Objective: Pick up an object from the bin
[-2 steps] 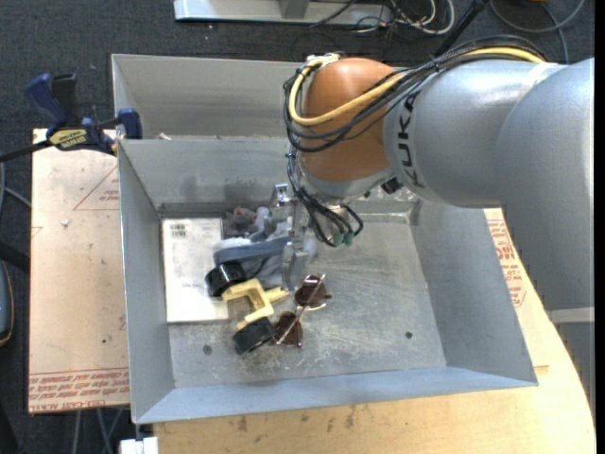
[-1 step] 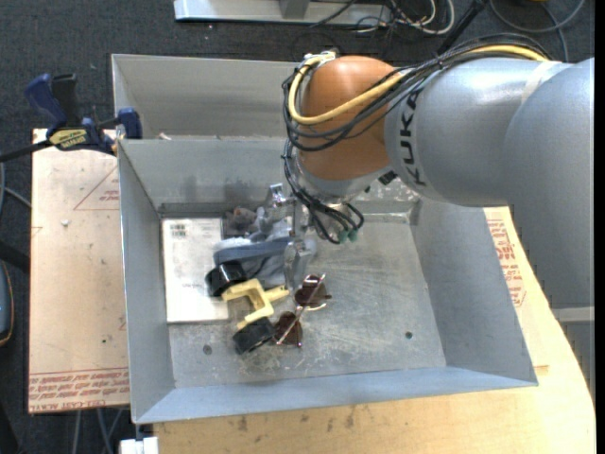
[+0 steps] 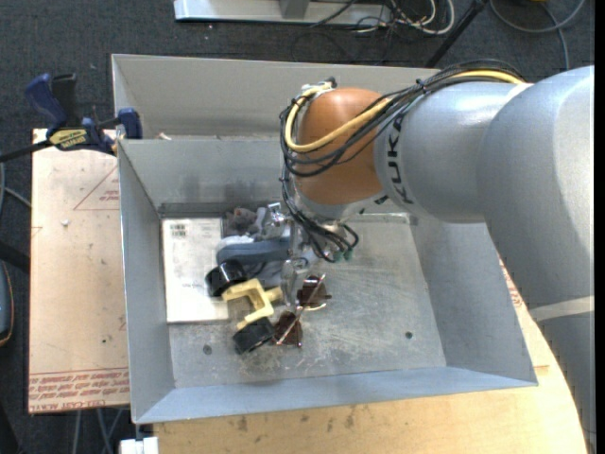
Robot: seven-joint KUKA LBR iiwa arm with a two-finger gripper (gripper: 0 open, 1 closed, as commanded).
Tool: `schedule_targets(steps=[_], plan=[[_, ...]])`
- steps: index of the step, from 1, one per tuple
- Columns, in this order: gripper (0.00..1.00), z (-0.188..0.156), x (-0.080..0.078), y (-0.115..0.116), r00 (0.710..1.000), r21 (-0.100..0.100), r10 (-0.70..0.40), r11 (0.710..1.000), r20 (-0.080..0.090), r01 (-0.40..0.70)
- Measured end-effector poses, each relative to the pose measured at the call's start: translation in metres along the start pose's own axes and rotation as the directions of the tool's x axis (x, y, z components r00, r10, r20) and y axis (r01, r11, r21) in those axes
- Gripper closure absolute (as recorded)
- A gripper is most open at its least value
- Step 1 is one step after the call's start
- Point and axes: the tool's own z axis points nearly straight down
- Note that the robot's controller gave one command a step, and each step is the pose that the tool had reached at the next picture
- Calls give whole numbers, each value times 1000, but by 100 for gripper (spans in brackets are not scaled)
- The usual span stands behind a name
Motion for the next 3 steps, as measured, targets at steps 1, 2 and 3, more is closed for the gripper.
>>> schedule_targets(steps=[1, 2, 3], plan=[[100, 15, -10, 2, 966, 0, -259, 966, 6, 259], [100, 15, -10, 2, 966, 0, -259, 966, 6, 259], [100, 13, -10, 2, 966, -1, -259, 966, 4, 259]])
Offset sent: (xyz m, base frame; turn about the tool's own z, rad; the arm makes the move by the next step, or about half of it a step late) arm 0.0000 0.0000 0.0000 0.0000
